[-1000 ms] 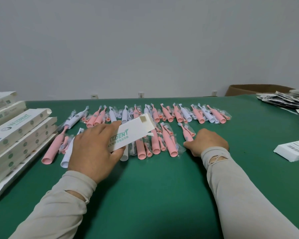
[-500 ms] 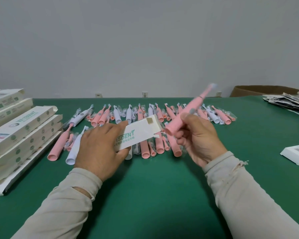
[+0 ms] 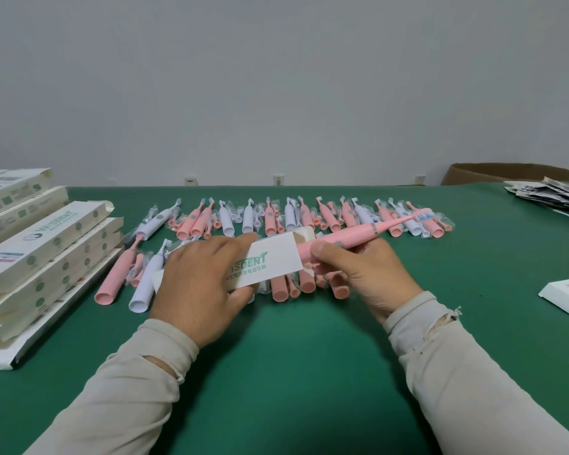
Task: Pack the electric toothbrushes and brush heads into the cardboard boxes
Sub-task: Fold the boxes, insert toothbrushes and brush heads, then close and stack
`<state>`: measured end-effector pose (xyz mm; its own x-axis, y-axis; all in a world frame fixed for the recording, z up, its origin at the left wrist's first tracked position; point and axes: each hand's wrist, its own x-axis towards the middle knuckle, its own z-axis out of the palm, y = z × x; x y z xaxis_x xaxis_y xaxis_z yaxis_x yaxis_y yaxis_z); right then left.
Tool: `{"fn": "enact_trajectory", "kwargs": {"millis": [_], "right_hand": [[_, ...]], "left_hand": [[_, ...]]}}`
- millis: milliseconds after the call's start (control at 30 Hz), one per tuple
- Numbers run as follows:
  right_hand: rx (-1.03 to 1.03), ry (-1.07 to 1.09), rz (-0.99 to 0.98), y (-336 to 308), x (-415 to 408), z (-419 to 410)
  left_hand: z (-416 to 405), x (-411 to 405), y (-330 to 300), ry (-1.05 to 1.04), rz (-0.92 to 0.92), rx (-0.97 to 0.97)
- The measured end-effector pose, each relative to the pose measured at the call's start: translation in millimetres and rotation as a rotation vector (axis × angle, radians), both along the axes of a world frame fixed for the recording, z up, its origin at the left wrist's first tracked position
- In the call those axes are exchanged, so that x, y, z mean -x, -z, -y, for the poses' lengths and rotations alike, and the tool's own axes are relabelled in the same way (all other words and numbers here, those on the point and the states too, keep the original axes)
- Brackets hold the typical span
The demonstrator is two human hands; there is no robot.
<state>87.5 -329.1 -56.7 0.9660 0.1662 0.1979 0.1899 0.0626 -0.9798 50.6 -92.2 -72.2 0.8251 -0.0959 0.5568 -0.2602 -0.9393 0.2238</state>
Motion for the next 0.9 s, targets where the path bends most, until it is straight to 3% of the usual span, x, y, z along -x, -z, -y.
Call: {"fn": "enact_trajectory", "kwargs": {"millis": [167, 233, 300, 400, 467, 600, 900], "right_hand": [[0.196, -0.090, 0.012, 1.8, 3.8, -7.1], [0.072, -0.007, -0.057, 0.5, -0.2, -1.9], [-0.189, 0.071, -0.105, -1.1, -6.2, 6.7], [-0.370, 0.149, -0.030, -3.5, -9.6, 11.1], [-0.263, 0.195, 0.063, -2.0, -8.2, 6.4], [0.205, 0.121, 0.198, 10.2, -7.8, -6.0], [0.133, 0.111, 0.161, 9.6, -3.0, -13.1]], "left_hand": [[1.5, 0.7, 2.6, 0.045, 0.005, -0.023], [-0.2, -0.4, 1.4, -0.002, 0.003, 0.004], [-2.5, -0.6, 1.0, -0.041, 0.004, 0.012], [-4.1, -1.2, 1.2, -0.063, 0.008, 0.027], [-3.2, -1.6, 0.9, -0.060, 0.001, 0.024], [-1.1, -1.6, 2.1, -0.037, 0.010, 0.009], [-1.7, -1.2, 0.5, -0.034, 0.030, 0.002]]}}
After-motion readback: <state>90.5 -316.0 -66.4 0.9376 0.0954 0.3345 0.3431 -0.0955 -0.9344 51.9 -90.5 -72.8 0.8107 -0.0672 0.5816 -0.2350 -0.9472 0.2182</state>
